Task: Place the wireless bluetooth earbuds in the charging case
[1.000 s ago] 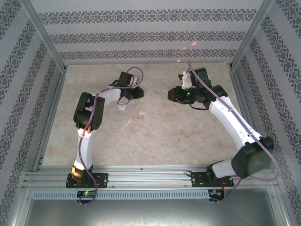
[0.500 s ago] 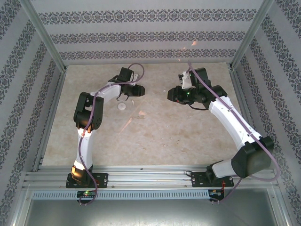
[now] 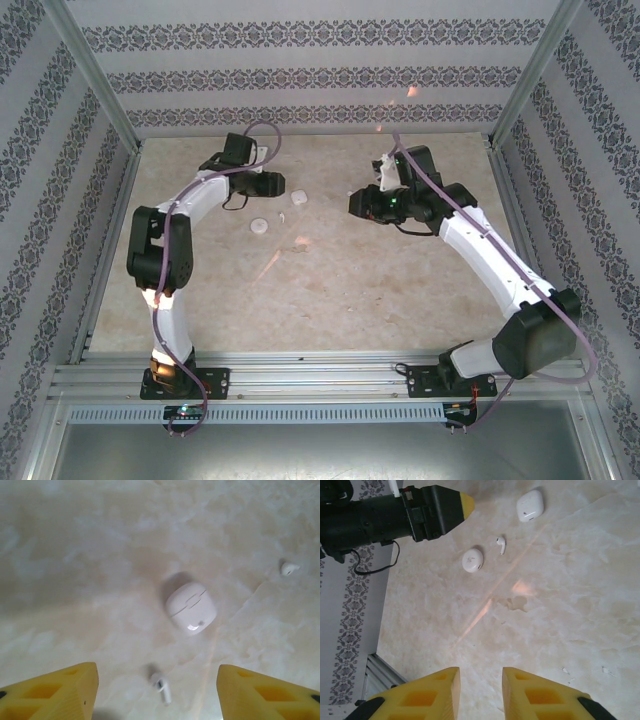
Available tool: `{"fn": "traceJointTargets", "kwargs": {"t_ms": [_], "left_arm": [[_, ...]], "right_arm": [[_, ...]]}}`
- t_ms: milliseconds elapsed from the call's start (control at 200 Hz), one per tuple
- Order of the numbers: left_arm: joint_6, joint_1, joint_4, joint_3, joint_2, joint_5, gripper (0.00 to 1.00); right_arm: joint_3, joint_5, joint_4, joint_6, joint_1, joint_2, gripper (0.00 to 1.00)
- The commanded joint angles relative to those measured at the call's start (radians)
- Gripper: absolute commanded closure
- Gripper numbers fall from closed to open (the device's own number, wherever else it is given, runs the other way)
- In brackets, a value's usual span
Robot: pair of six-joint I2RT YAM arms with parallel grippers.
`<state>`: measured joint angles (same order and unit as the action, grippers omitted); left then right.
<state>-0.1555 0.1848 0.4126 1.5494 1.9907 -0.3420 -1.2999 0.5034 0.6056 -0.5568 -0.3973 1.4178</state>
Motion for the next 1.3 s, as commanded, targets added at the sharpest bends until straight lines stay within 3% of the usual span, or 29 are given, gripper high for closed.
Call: {"fn": "traceJointTargets", "kwargs": {"t_ms": [0,295,694,909,1294], "left_arm": [[0.066,-0.018,0.111,-0.065,-0.022,0.028,0.35],[0.068,-0.021,0.140,-0.132,0.009,-0.038,0.32],[0.080,-0.022,0.152,-0.115,0.081,-0.036,0.30],[0.065,-0.012,0.149,-0.120,0.097,-0.052,0.35],[0.106,0.058,0.205,-0.136,0.091,0.080,0.42]], "right_arm": [[-0.004,-0.016,-0.020,-0.023,-0.034,0.049,0.69],[-0.088,-0.006,0.003,-0.040,-0.118,0.177,0.65],[-0.082,-0.029,0.025,-0.039,-0.124,0.174,0.64],[-0.078,-0.034,0.026,-0.041,-0.124,0.172,0.64],[-0.057,-0.033,0.017,-0.055,-0.124,0.163,0.63]]}}
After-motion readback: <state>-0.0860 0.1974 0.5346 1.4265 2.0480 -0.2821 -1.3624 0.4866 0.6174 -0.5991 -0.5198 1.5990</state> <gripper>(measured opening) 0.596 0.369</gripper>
